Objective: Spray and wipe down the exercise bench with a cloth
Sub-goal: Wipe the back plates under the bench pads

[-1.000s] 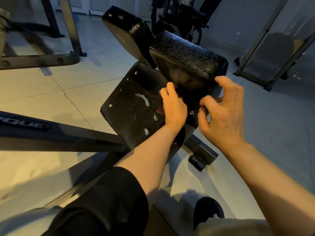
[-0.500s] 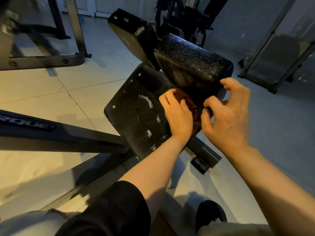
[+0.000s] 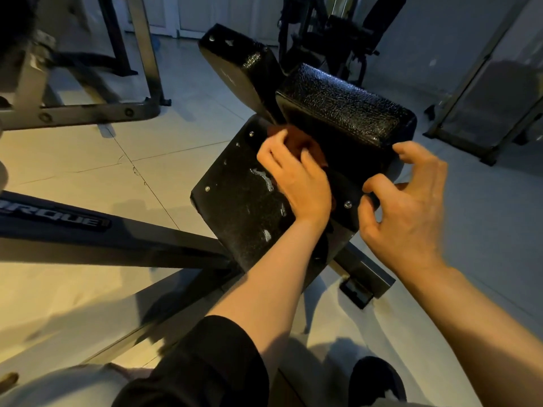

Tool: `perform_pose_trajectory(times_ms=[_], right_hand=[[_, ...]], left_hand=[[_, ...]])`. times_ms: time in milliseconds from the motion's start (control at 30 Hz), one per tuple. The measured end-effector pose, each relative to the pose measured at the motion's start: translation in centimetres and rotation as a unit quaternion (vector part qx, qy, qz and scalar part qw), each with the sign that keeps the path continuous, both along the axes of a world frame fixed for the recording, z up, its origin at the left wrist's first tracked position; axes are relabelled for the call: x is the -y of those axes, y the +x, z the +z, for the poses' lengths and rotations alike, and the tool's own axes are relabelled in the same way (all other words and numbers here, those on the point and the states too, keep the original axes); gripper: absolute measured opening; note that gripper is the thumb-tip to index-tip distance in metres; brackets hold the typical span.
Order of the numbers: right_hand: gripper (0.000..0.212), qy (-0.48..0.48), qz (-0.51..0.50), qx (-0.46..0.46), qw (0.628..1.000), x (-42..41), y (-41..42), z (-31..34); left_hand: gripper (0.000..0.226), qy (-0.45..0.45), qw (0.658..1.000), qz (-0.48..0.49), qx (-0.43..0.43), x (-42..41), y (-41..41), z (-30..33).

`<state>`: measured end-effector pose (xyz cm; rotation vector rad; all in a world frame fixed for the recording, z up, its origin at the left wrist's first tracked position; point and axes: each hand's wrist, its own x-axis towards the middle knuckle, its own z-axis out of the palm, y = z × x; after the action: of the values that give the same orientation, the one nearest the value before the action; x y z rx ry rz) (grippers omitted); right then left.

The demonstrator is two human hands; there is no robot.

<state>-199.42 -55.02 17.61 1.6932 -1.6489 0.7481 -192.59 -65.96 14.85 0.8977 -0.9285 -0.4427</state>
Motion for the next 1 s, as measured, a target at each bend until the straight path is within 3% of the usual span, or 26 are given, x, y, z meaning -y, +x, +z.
perform_pose_trajectory(times_ms=[100, 233, 267, 367, 467, 533, 633, 767, 833, 1000], right_hand=[[0.009, 0.006, -0.005, -0.003, 1.000, 0.1, 0.0, -0.3], [0.011, 0.004, -0.006, 0.007, 1.000, 0.1, 0.2, -0.5], [0.010, 0.002, -0.008, 0.010, 1.000, 0.2, 0.3, -0.6], [0.007, -0.009, -0.005, 0.012, 1.000, 0.3, 0.4, -0.4], [0.007, -0.012, -0.005, 0.008, 1.000, 0.3, 0.4, -0.5], [0.007, -0.013, 0.000, 0.011, 1.000, 0.4, 0.4, -0.6], [0.008, -0.010, 0.000, 0.010, 1.000, 0.3, 0.3, -0.6], [0.010, 0.000, -0.008, 0.008, 1.000, 0.1, 0.0, -0.3], [0.009, 0.005, -0.003, 0.004, 1.000, 0.1, -0.1, -0.2], [0.008, 0.022, 0.024, -0.013, 0.999, -0.2, -0.7, -0.1]], left_hand=[[0.038, -0.037, 0.999, -0.002, 0.016, 1.2, -0.1, 1.6], [0.036, 0.107, 0.980, -0.157, 0.054, 4.1, 1.1, 0.3], [0.035, 0.111, 0.981, -0.151, 0.049, 4.4, 1.4, 0.3], [0.035, 0.001, 1.000, -0.020, 0.010, 3.2, 1.1, 1.4], [0.034, -0.051, 0.998, 0.006, 0.042, 2.5, 0.1, 1.7], [0.035, -0.008, 0.994, -0.050, 0.096, 4.3, 0.5, 0.5], [0.034, 0.110, 0.971, -0.182, 0.105, 5.3, 1.2, -1.3], [0.034, -0.009, 0.998, -0.060, 0.012, 4.0, 1.4, 0.6], [0.036, -0.035, 0.998, -0.042, 0.007, 4.2, 1.4, 1.2], [0.035, 0.003, 0.968, -0.187, 0.167, 3.2, 0.2, -2.4]])
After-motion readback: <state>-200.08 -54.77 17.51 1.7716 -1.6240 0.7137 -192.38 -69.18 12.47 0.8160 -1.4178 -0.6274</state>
